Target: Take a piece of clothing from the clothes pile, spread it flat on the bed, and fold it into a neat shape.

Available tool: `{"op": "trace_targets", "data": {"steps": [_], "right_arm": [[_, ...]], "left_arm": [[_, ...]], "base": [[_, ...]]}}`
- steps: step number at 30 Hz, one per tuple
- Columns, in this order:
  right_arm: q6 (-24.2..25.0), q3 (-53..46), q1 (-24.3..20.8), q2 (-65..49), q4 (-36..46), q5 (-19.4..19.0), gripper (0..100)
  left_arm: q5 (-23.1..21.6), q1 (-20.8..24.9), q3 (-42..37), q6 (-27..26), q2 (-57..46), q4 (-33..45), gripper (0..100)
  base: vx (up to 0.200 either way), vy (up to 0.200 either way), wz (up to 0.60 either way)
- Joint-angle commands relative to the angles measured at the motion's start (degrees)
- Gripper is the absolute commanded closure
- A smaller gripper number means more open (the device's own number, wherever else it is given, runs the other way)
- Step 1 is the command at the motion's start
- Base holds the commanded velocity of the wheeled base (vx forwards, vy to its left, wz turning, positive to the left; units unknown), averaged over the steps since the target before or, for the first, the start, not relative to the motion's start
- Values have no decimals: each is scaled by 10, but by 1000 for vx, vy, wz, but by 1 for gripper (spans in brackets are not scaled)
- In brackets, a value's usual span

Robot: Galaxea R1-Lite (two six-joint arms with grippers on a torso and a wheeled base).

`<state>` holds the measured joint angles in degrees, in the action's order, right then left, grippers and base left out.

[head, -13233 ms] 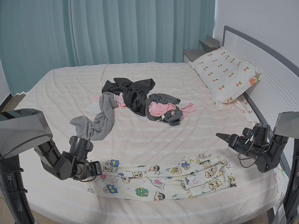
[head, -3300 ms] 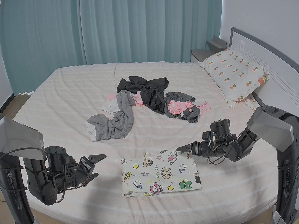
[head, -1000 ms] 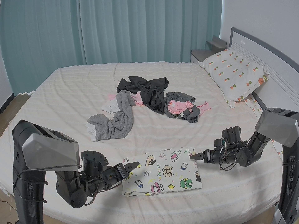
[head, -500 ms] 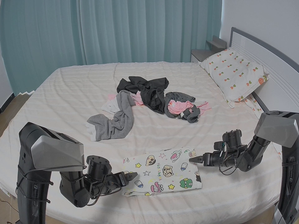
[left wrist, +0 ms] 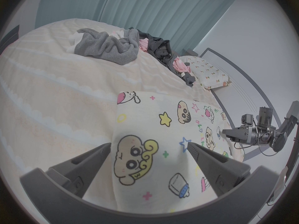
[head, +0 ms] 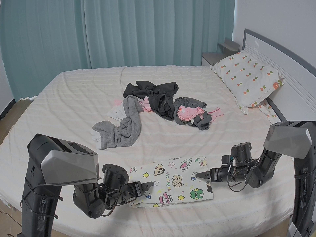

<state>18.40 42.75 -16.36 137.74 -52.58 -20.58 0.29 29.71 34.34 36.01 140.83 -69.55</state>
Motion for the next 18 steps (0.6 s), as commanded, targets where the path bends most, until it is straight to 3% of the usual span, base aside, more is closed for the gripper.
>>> {"op": "trace_targets", "data": {"steps": [1,11,14,15,18], "right_arm": [[2,4,-3,16,-1,-2,0],[11,19,-18,37,-2,-10,0],[23,28,-20,41,-1,-29,0],[33,34,-24,42,-1,-31,0],[38,41,-28,42,4,-31,0]], "left_arm": [[3,-1,14,1,16,-1,0],[-2,3,35,6,18,0,0],[-2,5,40,6,18,1,0],[-2,11,40,6,18,2,100],[-2,15,39,6,17,2,100]], "base": [[0,0,0],[0,0,0],[0,0,0],[0,0,0],[0,0,0]]}}
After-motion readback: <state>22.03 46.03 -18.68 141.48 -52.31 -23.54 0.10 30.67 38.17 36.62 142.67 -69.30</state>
